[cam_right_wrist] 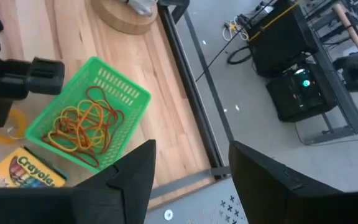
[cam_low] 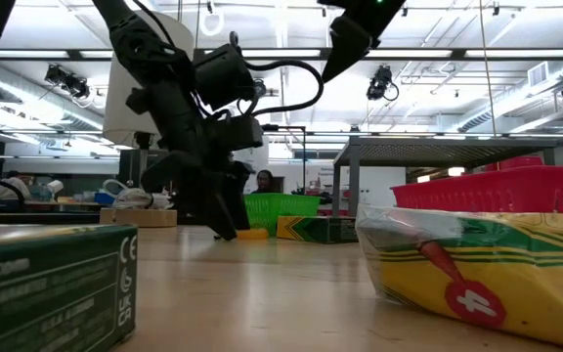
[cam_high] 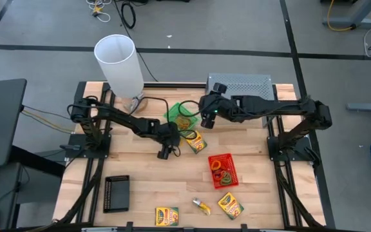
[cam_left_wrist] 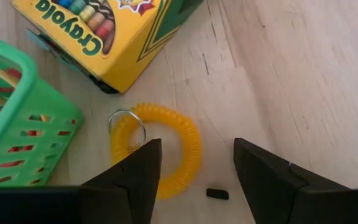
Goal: Pick & Place Office Desk Supplies
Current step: Put the yellow spring keychain into the red bin
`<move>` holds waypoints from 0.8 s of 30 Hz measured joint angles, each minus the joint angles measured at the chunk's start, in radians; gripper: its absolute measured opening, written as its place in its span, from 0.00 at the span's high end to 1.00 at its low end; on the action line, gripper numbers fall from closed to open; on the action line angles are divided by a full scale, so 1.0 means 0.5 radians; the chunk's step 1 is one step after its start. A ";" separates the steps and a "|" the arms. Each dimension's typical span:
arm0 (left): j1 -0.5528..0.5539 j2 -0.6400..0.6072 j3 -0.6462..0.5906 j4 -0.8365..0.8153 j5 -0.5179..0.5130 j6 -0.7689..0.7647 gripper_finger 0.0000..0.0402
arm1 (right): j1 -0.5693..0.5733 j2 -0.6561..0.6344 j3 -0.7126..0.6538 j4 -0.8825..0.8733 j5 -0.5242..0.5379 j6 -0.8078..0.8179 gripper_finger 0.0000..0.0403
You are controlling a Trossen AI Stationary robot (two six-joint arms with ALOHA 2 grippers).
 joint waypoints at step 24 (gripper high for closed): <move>-0.104 -0.138 0.024 -0.112 -0.137 -0.132 0.97 | 0.171 -0.046 0.000 -0.136 -0.004 0.136 0.48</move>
